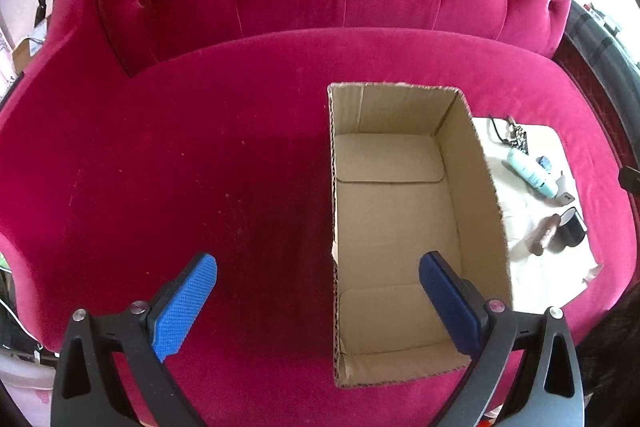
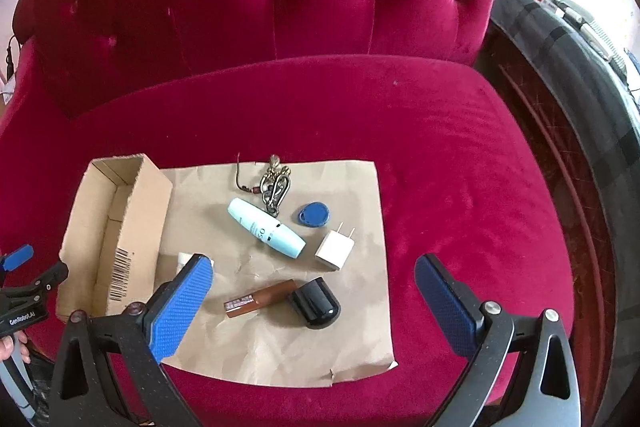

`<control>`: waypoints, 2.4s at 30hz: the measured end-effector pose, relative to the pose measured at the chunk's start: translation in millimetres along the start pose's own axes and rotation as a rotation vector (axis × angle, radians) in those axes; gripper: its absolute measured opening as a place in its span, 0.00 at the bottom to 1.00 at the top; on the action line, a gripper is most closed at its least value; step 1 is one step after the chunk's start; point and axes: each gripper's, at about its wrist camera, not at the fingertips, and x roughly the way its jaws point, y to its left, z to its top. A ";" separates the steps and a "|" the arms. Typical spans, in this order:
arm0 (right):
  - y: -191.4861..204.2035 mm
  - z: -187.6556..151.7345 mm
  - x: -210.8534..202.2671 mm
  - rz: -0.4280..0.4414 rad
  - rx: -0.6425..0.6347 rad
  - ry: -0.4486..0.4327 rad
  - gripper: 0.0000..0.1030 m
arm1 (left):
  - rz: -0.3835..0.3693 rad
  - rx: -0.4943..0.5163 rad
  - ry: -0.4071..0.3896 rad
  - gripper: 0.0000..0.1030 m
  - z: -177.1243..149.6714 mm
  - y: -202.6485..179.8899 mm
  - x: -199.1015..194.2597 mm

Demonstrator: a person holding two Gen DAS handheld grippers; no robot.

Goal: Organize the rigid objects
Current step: 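Move the left tool to the box wall and clamp its edge, then lower the right tool over the black cylindrical cup and close on it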

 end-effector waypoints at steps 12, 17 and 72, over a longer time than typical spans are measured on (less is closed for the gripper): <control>-17.0 -15.1 56.3 -0.025 0.030 0.160 1.00 | -0.021 0.026 0.043 0.99 -5.0 -3.1 25.8; -15.7 -20.0 66.3 -0.028 0.010 0.187 1.00 | -0.043 0.025 0.062 0.78 -1.2 0.0 29.2; -22.4 -42.8 111.4 0.065 -0.080 0.324 0.44 | -0.047 0.013 0.117 0.03 -6.4 -5.0 46.7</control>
